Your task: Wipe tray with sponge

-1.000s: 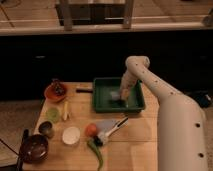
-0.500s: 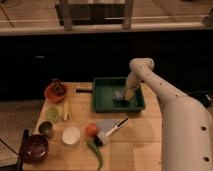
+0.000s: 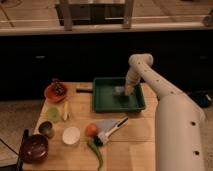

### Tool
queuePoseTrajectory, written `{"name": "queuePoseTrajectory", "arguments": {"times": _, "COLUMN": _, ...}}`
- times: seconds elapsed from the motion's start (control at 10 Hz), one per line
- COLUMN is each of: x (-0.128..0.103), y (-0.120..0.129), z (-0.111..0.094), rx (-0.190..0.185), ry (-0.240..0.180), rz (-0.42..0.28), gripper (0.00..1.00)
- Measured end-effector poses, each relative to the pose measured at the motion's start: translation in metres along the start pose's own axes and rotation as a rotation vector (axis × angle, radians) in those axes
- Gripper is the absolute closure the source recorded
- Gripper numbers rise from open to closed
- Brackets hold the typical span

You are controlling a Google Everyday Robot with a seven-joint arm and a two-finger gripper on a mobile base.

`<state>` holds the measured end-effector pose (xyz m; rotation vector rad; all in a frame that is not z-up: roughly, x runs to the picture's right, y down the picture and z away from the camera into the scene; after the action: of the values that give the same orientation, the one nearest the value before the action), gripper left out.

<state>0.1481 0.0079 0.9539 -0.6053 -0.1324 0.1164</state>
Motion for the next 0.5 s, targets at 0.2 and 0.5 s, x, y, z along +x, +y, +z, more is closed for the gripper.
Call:
{"name": "queuePoseTrajectory", "arguments": {"times": 0.2, "x": -0.036, "y": 0.008, "z": 0.008, "rx": -0.021, "ry": -0.001, "rz": -0.099, "gripper": 1.0}}
{"name": "queuePoseTrajectory", "arguments": {"times": 0.5, "x": -0.048, "y": 0.043, "z": 0.01, "rx": -0.048, "ry": 0.001, "rz": -0.201, "gripper": 1.0}}
